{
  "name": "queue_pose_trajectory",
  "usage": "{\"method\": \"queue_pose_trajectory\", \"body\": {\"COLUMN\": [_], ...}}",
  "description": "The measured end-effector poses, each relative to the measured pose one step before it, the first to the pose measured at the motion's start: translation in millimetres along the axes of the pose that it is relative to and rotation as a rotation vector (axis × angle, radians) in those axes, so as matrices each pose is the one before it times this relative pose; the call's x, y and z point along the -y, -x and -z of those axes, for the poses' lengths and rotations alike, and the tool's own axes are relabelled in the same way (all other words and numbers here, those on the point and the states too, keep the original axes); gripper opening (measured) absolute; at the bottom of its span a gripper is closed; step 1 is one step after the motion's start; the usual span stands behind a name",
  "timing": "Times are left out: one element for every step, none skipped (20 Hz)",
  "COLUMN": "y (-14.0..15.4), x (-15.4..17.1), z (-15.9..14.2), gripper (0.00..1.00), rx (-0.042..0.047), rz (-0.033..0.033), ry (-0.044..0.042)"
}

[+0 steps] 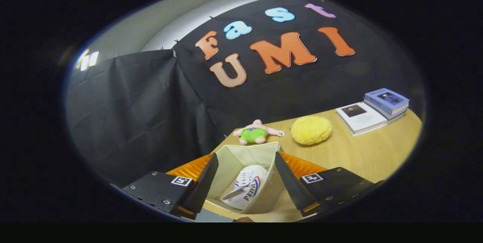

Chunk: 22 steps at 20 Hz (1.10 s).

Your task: Open the storage box then place both shoes into the box .Put the left shoe in first, then the right shoe, with the right side of both shoes facing outward in a uniform manner.

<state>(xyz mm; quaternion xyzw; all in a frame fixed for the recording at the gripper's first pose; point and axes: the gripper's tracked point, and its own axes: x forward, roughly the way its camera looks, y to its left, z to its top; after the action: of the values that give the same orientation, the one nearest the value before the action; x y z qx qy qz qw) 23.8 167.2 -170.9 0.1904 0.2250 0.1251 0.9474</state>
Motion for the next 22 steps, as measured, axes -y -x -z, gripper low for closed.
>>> {"method": "queue_pose_trajectory", "body": {"y": [10.38,11.13,8.44,7.95,9.21,8.71,8.70,7.57,7.04,3.99,4.80,7.14,5.44,3.94,2.22,3.35,3.34,4.23,2.80,4.38,3.94,3.59], "x": [7.51,10.77,11.21,12.42,13.48,13.17,12.82,12.86,12.13,10.78,9.67,10.53,7.66,8.68,6.84,5.60,6.02,7.00,4.92,1.36,0.54,-2.02], "z": [-9.54,-13.50,-13.62,-11.13,-10.67,-10.73,-9.30,-8.96,-9.42,-9.44,-5.72,-0.10,-2.44,-2.99,-1.96,-3.74,-0.67,-1.76,-0.06,1.04,0.57,1.71], "gripper": [0.91,0.93,0.93,0.93,0.92,0.92,0.92,0.92,0.92,0.92,0.92,0.93,0.92,0.92,0.92,0.93,0.92,0.93,0.93,0.93,0.93,0.94], "rx": [0.05296,0.06787,0.06173,0.04891,0.04460,0.03971,0.03786,0.03413,0.04081,0.05314,0.03457,0.01763,0.01329,0.00674,0.00311,-0.00229,-0.00389,-0.00176,-0.00907,-0.00842,-0.00705,-0.00434], "rz": [0.01956,0.02539,0.02283,0.02547,0.02562,0.02612,0.02565,0.02087,0.02298,0.01268,0.01671,0.01911,0.01243,0.02036,0.00916,0.01128,0.01066,0.01647,0.00983,-0.00354,-0.00209,-0.00887], "ry": [0.03256,0.03327,0.02890,0.02765,0.02039,0.01573,0.01052,0.01325,0.00996,0.00993,0.01295,0.00949,0.01311,0.01231,0.01587,0.01569,0.01420,0.00819,0.00500,0.00735,0.00593,0.00497]}}
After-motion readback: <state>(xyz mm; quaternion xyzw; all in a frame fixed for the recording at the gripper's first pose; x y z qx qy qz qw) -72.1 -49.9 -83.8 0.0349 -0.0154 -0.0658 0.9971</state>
